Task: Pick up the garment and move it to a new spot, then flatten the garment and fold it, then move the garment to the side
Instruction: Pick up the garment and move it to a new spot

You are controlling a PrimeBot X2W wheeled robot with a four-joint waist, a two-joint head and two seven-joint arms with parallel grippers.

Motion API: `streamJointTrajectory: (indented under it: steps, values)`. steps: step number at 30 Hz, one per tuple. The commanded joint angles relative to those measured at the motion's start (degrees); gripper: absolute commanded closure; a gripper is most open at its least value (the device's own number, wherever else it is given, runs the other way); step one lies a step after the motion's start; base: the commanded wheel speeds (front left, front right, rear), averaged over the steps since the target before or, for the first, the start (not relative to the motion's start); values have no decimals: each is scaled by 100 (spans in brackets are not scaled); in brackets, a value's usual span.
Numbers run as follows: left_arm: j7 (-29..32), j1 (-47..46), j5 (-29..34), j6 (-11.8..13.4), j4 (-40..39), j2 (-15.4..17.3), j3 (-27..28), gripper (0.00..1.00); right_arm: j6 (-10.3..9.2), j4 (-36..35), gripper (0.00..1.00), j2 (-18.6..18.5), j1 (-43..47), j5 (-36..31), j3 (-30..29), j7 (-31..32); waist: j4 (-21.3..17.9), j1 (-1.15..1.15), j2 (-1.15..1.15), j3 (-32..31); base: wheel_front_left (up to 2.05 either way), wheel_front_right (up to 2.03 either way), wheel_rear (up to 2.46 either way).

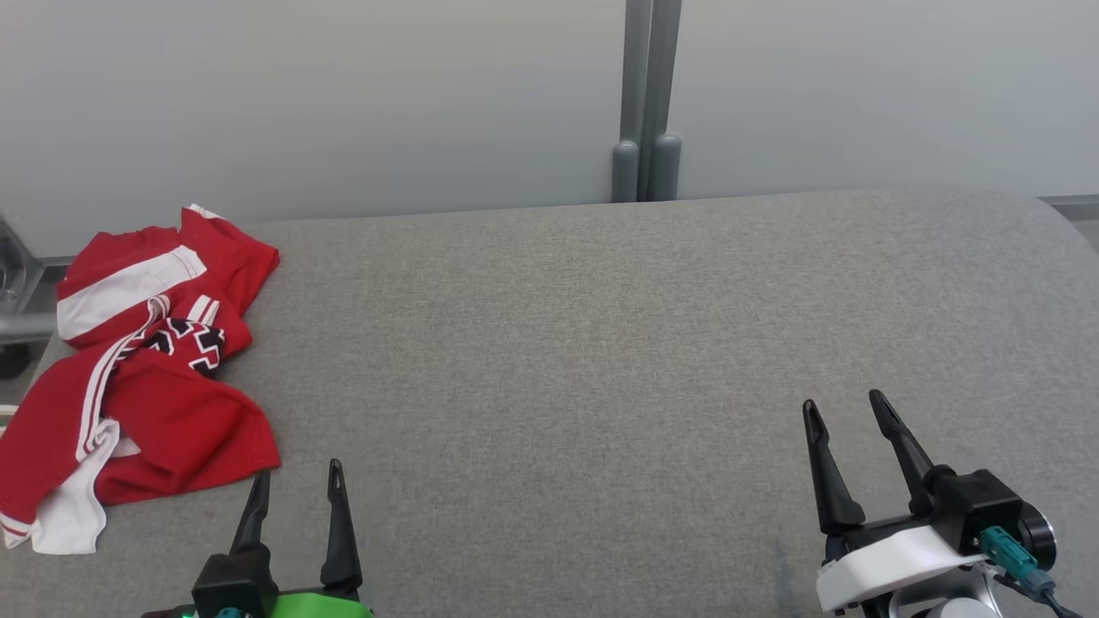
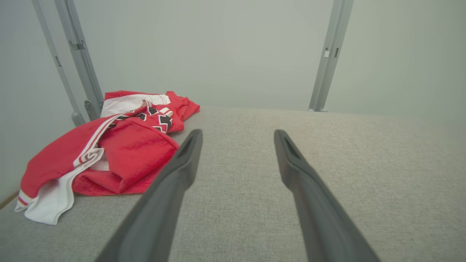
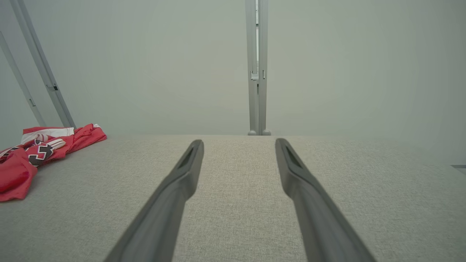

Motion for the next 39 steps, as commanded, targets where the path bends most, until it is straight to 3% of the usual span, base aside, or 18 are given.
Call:
streamJointTrajectory:
  steps: [1, 6, 18, 22, 27, 33, 39]
  values:
    - [-2, -48, -17, 6, 8, 31, 31, 0, 2, -22, 0, -22, 70, 18, 6, -22, 132, 0, 0, 12, 0, 0, 0]
    - [-2, -98, -15, 25, -23, 56, 51, 0, 2, -61, 0, -22, 41, 56, -6, -22, 609, 0, 0, 48, 0, 0, 0]
    - [-2, -83, -70, 53, -93, 91, 98, 0, 2, -65, 0, -23, -41, 108, -33, -21, 2208, 0, 0, 134, 0, 0, 0]
    - [-2, -38, -116, 58, -109, 92, 123, 0, 2, -46, 0, -23, -59, 114, 19, -22, 2522, 0, 0, 139, 0, 0, 0]
    - [-2, 22, -177, 101, -149, 106, 212, 0, 2, -11, 0, -24, -83, 125, 92, -21, 2579, 0, 0, 132, 0, 0, 0]
    - [-2, 18, -270, 147, -244, 145, 391, 0, 1, 12, 0, -25, -67, 135, 45, -22, 2294, 0, 0, 137, 0, 0, 0]
    - [104, -277, -363, 2, -334, 301, 422, 0, 1, 9, 0, -25, -10, 156, -59, -21, 2069, 0, 0, 151, 0, 0, 0]
